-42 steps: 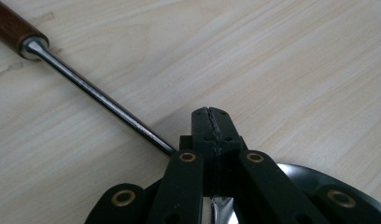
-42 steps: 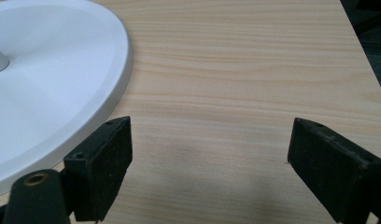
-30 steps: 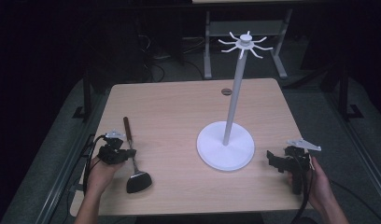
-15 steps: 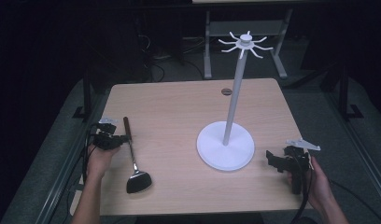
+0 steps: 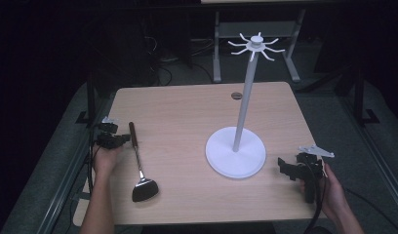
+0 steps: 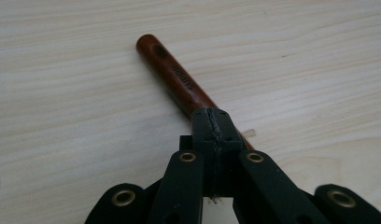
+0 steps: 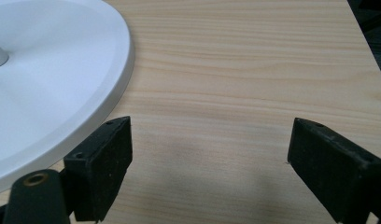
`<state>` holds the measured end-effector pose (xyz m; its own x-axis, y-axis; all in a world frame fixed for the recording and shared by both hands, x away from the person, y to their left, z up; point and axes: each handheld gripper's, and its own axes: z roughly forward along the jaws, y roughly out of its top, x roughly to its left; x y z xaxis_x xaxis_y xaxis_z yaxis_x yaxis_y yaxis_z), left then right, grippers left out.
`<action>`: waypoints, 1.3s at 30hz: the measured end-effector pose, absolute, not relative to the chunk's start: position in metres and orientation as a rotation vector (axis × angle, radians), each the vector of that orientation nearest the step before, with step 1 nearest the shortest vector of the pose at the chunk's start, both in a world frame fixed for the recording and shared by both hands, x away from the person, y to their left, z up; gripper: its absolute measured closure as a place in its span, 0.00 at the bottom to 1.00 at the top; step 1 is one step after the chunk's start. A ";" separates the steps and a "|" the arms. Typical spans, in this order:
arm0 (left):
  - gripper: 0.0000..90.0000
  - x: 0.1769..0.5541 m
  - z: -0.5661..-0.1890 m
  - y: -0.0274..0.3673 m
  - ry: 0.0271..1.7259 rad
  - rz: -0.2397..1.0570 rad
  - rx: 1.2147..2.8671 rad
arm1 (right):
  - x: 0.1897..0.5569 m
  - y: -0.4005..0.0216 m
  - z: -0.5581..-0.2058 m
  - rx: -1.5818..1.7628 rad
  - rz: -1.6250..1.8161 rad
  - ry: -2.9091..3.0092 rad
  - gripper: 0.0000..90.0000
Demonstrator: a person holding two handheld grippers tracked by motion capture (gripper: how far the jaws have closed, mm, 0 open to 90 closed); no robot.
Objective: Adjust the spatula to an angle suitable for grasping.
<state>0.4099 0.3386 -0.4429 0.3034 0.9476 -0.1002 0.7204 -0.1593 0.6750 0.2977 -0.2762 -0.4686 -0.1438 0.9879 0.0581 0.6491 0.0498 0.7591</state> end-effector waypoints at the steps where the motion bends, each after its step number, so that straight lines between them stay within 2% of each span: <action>1: 1.00 0.411 -0.444 0.340 1.481 0.461 1.939 | 0.297 -0.276 -0.468 1.640 0.911 1.843 0.15; 39: 1.00 0.421 -0.459 0.303 1.362 0.434 1.992 | 0.298 -0.276 -0.469 1.629 0.910 1.853 0.15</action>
<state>0.4208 0.3025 -0.4586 0.3976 0.9122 -0.0987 0.6870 -0.2246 0.6911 0.2978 -0.2763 -0.4693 -0.1537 0.9865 0.0565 0.6478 0.0574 0.7596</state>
